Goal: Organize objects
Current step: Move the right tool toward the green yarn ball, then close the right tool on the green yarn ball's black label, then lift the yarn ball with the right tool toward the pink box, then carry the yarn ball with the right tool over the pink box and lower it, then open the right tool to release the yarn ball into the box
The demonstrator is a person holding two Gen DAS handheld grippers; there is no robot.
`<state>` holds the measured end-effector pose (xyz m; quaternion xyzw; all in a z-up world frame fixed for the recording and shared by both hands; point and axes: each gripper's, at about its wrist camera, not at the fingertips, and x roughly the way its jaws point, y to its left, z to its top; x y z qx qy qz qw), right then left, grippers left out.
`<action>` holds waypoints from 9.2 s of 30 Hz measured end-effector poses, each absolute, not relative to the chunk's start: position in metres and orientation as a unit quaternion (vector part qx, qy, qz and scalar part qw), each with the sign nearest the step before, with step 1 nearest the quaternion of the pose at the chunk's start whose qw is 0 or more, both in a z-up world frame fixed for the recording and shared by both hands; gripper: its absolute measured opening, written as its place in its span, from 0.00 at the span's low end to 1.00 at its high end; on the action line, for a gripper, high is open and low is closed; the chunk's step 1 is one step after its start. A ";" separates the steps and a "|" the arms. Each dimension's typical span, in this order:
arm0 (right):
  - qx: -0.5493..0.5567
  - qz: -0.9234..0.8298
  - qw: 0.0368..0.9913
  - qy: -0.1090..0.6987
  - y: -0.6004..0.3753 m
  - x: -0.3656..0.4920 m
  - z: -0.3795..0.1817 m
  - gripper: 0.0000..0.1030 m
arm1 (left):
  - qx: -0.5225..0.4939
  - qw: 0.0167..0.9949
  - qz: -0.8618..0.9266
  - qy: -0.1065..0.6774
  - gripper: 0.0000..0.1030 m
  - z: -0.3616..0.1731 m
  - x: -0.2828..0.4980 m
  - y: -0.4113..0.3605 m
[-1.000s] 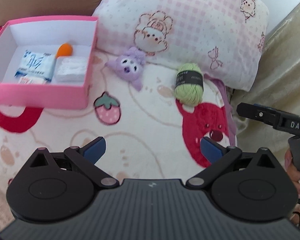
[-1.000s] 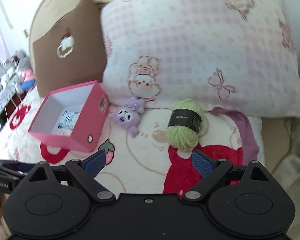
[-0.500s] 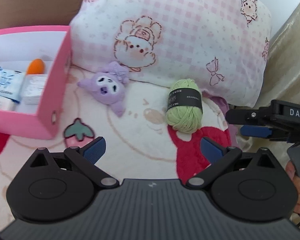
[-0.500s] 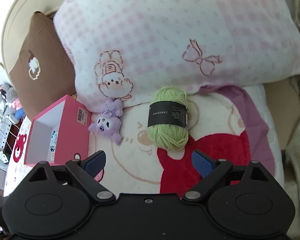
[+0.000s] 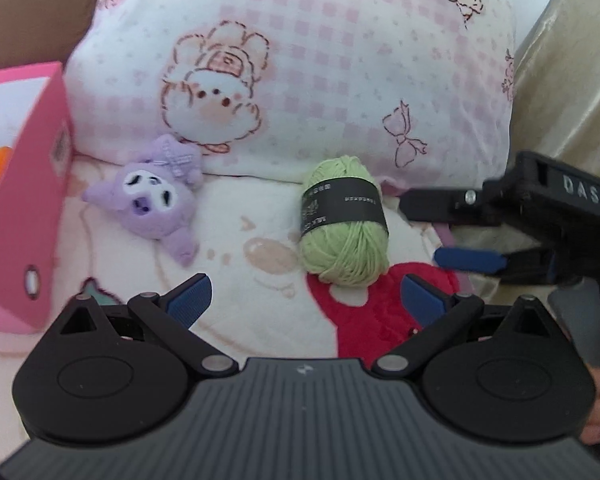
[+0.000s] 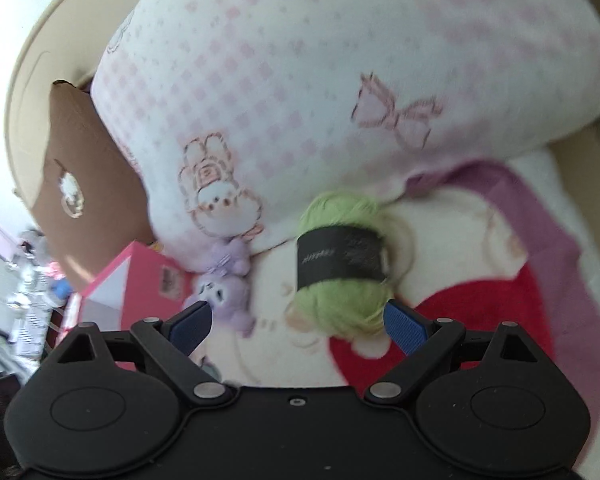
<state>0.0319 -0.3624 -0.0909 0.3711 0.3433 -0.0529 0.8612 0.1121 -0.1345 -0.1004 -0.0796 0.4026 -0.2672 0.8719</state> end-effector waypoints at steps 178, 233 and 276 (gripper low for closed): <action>0.273 0.174 0.806 0.496 -0.099 0.063 -0.004 0.72 | -0.079 0.856 -0.228 0.456 0.54 -0.004 -0.003 0.082; 0.231 0.173 0.809 0.513 -0.029 0.308 -0.072 0.67 | -0.102 0.911 -0.069 0.393 0.55 -0.085 0.199 0.181; 0.215 0.146 0.861 0.436 -0.085 0.260 -0.066 0.73 | -0.187 0.888 -0.088 0.412 0.56 -0.112 0.195 0.179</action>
